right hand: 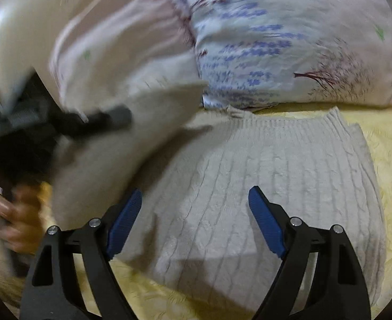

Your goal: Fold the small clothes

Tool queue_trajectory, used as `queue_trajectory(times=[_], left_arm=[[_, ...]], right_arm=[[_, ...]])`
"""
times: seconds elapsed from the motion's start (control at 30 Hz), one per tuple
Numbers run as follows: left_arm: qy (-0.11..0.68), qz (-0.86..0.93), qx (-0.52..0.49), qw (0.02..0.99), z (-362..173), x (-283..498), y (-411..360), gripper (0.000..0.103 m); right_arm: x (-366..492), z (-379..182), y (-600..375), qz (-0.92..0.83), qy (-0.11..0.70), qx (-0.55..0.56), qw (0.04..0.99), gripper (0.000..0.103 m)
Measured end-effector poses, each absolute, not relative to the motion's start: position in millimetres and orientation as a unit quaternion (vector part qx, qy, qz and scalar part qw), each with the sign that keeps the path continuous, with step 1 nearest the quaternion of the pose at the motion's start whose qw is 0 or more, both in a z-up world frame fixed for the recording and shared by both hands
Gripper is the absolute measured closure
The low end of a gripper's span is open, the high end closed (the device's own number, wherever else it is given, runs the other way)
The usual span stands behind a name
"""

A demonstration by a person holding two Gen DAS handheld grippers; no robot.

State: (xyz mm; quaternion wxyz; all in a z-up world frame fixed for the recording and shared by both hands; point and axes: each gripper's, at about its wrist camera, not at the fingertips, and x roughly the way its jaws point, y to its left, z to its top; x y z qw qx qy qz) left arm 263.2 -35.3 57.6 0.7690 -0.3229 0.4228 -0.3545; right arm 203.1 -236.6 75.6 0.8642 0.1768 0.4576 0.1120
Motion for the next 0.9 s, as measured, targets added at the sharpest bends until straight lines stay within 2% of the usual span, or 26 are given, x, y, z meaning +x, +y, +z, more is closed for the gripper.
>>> queue_trajectory(times=[0.17, 0.33, 0.37, 0.4, 0.43, 0.5, 0.57, 0.73, 0.83, 0.9], left_arm=[[0.437, -0.371, -0.307, 0.76, 48.0, 264.8, -76.4, 0.088], [0.455, -0.37, -0.276, 0.761, 29.9, 259.4, -99.4, 0.086], [0.449, -0.377, -0.277, 0.761, 32.3, 256.7, -98.1, 0.078], [0.444, -0.394, -0.288, 0.751, 34.4, 254.6, -95.7, 0.06], [0.45, -0.398, -0.305, 0.739, 36.3, 252.3, -90.7, 0.057], [0.456, -0.409, -0.32, 0.723, 38.1, 248.9, -82.5, 0.042], [0.446, -0.427, -0.326, 0.716, 40.8, 242.7, -71.2, 0.035], [0.397, -0.363, -0.322, 0.779, 51.7, 225.7, -22.8, 0.031], [0.387, -0.291, -0.293, 0.824, 53.5, 223.6, -1.2, 0.031], [0.396, -0.259, -0.271, 0.838, 52.2, 226.4, 3.9, 0.031]], right_arm=[[202.0, 80.4, -280.6, 0.122, 0.45, 0.283, 0.838, 0.02], [205.9, 76.8, -297.5, 0.119, 0.479, 0.326, 0.806, 0.02], [206.9, 76.0, -298.5, 0.118, 0.485, 0.329, 0.802, 0.02], [207.5, 73.6, -299.1, 0.117, 0.488, 0.335, 0.798, 0.016], [208.0, 72.9, -302.0, 0.123, 0.484, 0.351, 0.792, 0.012], [210.6, 71.0, -309.3, 0.145, 0.478, 0.395, 0.771, 0.012], [211.6, 72.0, -313.7, 0.14, 0.483, 0.404, 0.764, 0.012], [214.1, 66.5, -314.2, 0.12, 0.507, 0.398, 0.755, 0.019], [218.8, 58.1, -303.6, 0.121, 0.53, 0.386, 0.745, 0.027], [225.9, 50.9, -293.4, 0.124, 0.545, 0.38, 0.737, 0.037]])
